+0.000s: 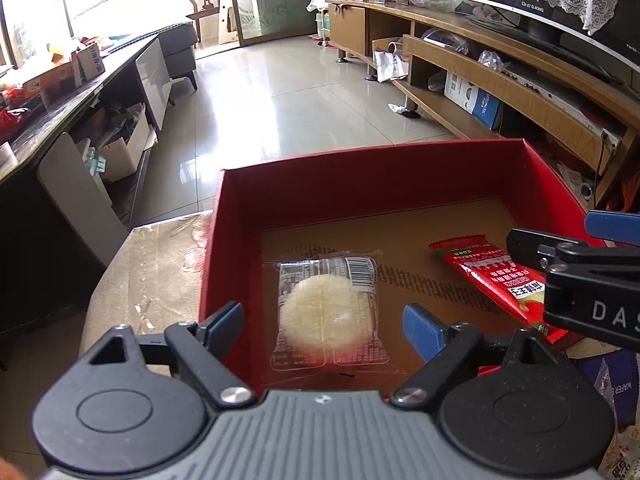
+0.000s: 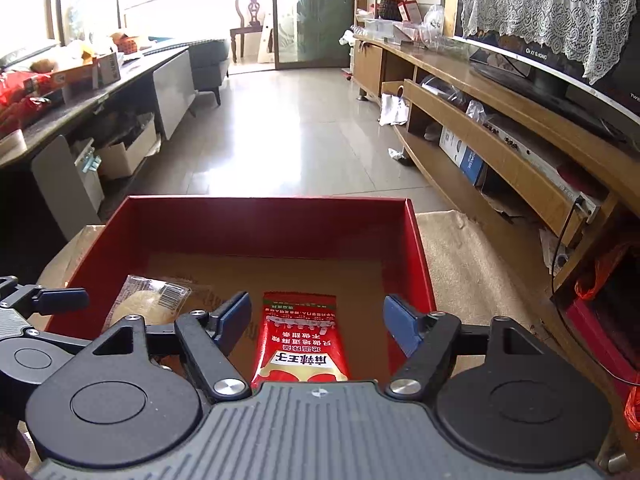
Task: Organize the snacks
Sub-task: 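Lower the wrapped bun into the red box and open the left gripper, then move the left gripper to the Kaprons wafer packet while the right gripper moves to the waffle bag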
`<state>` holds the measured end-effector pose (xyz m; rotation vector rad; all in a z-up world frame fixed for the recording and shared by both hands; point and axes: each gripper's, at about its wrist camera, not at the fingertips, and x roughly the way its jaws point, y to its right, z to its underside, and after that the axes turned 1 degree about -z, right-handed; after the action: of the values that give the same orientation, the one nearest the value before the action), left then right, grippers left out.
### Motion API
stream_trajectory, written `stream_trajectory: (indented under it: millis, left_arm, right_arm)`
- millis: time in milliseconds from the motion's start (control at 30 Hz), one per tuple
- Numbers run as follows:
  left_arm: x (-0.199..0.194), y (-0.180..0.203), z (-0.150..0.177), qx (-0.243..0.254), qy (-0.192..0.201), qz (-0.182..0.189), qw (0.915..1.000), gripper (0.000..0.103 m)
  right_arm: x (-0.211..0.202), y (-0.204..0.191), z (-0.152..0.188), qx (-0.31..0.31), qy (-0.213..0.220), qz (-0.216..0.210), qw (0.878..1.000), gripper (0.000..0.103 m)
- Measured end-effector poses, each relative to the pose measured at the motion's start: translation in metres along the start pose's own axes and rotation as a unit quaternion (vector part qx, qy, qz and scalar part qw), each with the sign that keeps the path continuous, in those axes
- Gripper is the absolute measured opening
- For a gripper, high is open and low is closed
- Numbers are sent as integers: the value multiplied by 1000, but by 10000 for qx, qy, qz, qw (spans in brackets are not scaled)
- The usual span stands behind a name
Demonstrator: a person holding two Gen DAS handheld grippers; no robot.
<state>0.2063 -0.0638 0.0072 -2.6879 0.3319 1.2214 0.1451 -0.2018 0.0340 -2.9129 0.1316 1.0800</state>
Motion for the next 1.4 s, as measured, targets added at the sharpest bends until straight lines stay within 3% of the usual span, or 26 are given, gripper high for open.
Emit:
stream_trajectory:
  millis: [300,667,1400]
  left_arm:
    - [-24,-10,8,-158,78,-47,9998,84]
    - [-59,-3,28,-7,221,-99,9997,85]
    - [-98,-19,78,-144,-9,68,9999,85]
  right_arm:
    - [-26,-4,4,-73,130,108,9998,79]
    - [-59,-7,23,-73,102,106,9999,79]
    - [-105,-24,57,34,84,-62,9999,79]
